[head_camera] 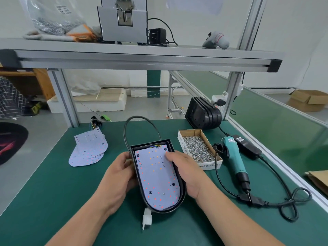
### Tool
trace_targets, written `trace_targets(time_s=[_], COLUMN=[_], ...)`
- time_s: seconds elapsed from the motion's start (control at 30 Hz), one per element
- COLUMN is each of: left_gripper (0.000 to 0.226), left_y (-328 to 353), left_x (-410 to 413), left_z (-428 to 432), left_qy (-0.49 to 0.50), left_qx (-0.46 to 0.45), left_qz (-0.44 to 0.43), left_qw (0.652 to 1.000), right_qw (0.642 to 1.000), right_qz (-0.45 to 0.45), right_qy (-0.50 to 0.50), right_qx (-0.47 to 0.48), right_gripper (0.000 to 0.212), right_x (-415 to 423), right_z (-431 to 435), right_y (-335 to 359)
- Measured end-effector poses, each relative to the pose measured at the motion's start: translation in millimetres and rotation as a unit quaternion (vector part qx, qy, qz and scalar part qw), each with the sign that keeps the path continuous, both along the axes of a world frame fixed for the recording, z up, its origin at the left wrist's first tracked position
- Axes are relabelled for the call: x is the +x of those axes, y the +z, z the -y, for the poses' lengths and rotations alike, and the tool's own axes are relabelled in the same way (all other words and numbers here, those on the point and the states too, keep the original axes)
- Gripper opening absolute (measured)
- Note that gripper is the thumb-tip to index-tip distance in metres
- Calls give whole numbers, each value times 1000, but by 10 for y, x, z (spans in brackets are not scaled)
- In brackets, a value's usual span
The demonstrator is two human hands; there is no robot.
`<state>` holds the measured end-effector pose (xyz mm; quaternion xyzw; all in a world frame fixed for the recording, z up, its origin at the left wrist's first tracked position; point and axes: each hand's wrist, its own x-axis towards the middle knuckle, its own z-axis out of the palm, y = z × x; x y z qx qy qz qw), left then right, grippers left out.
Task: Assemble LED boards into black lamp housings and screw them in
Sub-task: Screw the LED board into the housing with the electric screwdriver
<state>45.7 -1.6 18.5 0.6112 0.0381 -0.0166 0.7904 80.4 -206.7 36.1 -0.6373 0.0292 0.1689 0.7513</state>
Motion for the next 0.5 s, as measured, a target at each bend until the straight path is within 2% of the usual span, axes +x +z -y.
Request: trace_targets(time_s=[0.13,0.27,0.5], left_gripper=[38,38,42], left_y=[-18,1,-30], left_x=[14,36,19], left_z=[-65,-76,-16], left_qy=[-39,-94,-119], left_qx=[-64,-97,-61], left_qz=[-7,-13,0], left_qw=[997,991,991], right_qw=[997,995,996], right_qz=[16,54,57], right_qy=[60,72,53], right_qx=[40,38,44], right_gripper=[17,31,36], right_x=[-50,-57,-49], right_z=[18,41,62], right_y=[32,36,48])
